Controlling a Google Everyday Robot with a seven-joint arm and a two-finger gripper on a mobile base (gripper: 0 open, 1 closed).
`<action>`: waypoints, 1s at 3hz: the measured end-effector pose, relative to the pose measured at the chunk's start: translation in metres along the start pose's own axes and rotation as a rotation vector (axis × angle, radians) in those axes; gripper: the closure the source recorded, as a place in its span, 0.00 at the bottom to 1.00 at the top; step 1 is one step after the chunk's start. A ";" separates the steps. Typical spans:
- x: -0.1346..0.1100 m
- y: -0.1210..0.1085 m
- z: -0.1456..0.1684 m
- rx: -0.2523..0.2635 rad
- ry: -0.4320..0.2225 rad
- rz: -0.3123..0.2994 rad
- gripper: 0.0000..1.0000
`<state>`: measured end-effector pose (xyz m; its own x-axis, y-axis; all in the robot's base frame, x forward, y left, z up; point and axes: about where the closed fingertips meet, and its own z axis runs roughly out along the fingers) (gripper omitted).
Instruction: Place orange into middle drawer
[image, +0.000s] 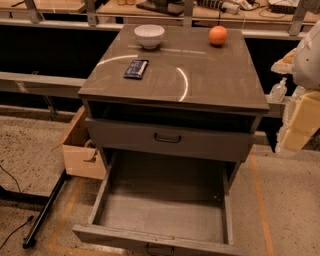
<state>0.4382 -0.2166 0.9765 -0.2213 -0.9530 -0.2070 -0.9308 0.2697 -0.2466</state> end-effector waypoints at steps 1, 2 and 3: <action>0.000 0.000 0.000 0.000 0.000 0.000 0.00; 0.002 -0.011 0.005 0.028 -0.046 0.045 0.00; 0.028 -0.054 0.027 0.086 -0.219 0.267 0.00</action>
Offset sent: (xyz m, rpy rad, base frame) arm 0.0767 -0.0371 -0.0146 0.3335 -0.2007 -0.2464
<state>0.4904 -0.2541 0.9582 -0.3776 -0.7974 -0.4707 -0.8186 0.5251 -0.2329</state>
